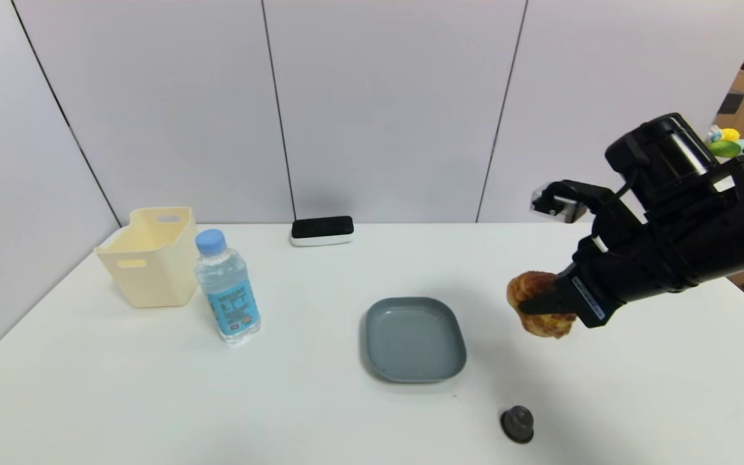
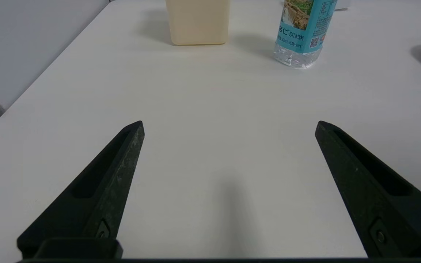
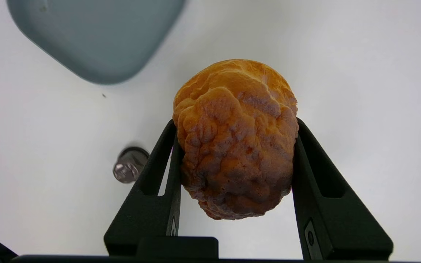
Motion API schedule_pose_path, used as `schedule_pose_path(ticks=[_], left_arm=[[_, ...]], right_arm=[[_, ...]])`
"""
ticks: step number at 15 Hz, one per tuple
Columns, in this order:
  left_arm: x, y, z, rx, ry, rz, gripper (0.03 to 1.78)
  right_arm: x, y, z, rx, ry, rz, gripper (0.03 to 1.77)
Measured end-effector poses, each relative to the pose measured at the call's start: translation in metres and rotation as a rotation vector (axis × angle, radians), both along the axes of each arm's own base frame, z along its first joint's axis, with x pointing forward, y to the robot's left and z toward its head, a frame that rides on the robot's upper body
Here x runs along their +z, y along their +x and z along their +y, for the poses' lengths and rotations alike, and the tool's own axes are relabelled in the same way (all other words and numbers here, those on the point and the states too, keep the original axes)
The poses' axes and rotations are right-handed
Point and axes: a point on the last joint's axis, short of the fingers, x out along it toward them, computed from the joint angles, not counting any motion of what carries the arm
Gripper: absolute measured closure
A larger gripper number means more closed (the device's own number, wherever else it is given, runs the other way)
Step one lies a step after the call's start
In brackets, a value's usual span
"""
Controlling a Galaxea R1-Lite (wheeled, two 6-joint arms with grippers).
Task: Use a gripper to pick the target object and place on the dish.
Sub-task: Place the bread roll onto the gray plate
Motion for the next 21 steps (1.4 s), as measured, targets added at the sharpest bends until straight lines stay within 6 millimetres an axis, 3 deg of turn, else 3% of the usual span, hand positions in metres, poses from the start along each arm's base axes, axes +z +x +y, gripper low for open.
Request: schedule_pose_path(ticks=[7,12,16,21], left_arm=[[0.000,0.000,0.000,0.000,0.000,0.000,0.12],[0.000,0.000,0.000,0.000,0.000,0.000,0.12],[0.000,0.000,0.000,0.000,0.000,0.000,0.12],[0.000,0.000,0.000,0.000,0.000,0.000,0.12]], right_arm=[[0.010,0.020,0.072,0.178,0.030,-0.063,0.96],[-0.014,0.036,0.122,0.274,0.010,-0.032,0.96],[-0.041,0.041,0.142,0.312,-0.027,0.027,0.96],[-0.057,0.046,0.148,0.315,-0.049,0.057,0.96]])
